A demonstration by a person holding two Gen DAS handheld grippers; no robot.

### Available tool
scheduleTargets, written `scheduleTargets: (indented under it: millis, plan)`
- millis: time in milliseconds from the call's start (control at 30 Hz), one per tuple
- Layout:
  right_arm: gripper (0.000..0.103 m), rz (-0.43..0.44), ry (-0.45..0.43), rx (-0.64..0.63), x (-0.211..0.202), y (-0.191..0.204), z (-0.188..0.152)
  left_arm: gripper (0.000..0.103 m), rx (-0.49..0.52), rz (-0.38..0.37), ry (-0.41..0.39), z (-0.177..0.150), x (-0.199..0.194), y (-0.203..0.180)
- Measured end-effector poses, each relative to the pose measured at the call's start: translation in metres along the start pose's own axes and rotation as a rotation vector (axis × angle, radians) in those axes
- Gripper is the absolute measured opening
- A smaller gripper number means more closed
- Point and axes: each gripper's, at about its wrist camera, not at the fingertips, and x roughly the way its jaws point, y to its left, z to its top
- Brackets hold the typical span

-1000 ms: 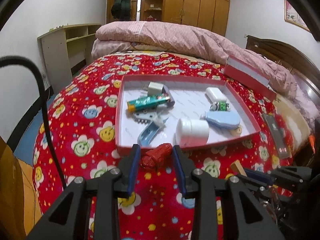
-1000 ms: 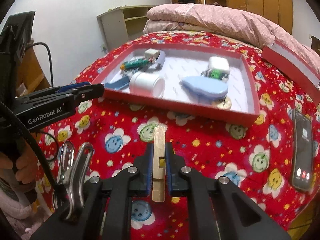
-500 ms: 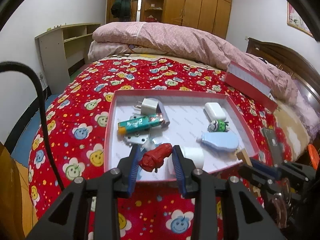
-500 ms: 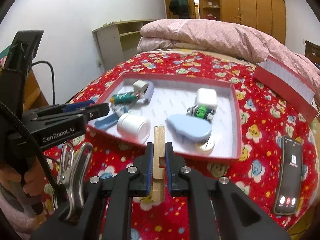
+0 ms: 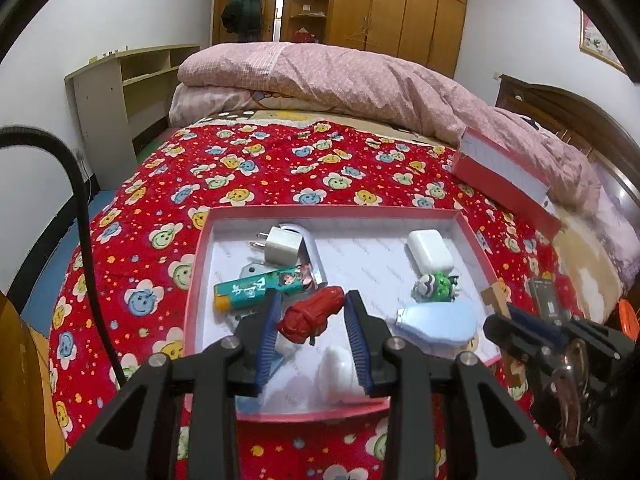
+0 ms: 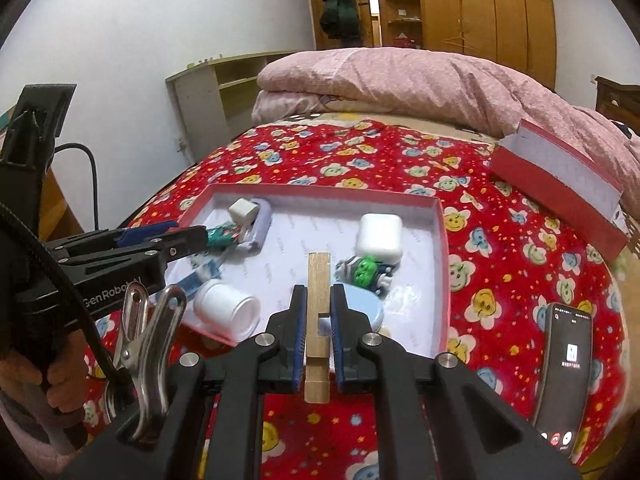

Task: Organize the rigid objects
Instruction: 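Carry red toy car and wooden clothespin into the tray and open both grippers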

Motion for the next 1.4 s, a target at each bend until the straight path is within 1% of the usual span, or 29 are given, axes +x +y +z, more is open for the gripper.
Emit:
scheduleTargets:
  millis: [367,600,667,867,1000,1067,1233,1267,1300,1400]
  plan:
    - [0.012,-0.051,-0.005,0.024,0.017,-0.021,0.013,0.034,-0.009,-0.016,0.047,0.010,0.030,-0.013]
    - [0.012,-0.093,-0.006,0.059,0.034,-0.039,0.022,0.034,-0.013,-0.009,0.085,0.013,0.057,-0.017]
    - [0.012,-0.105,-0.005,0.073,0.040,-0.045,0.024,0.034,-0.001,0.006,0.067,0.014,0.059,-0.019]
    - [0.012,-0.136,0.009,0.075,0.058,-0.052,0.027,0.034,0.021,0.025,0.047,0.022,0.067,-0.024]
    - [0.012,-0.145,0.011,0.085,0.067,-0.056,0.028,0.034,0.016,0.035,0.038,0.026,0.072,-0.023]
    - [0.012,-0.147,0.014,0.087,0.071,-0.057,0.027,0.034,0.010,0.039,0.040,0.028,0.075,-0.022]
    - [0.012,-0.143,0.016,0.087,0.077,-0.058,0.026,0.035,-0.028,0.014,0.083,0.028,0.086,-0.016]
    - [0.012,-0.142,0.015,0.087,0.077,-0.058,0.026,0.035,-0.027,0.017,0.085,0.028,0.087,-0.016]
    - [0.012,-0.141,0.015,0.087,0.077,-0.058,0.026,0.038,-0.023,0.018,0.087,0.027,0.087,-0.017]
    - [0.014,-0.135,0.015,0.091,0.077,-0.058,0.027,0.049,-0.010,0.024,0.080,0.027,0.084,-0.019]
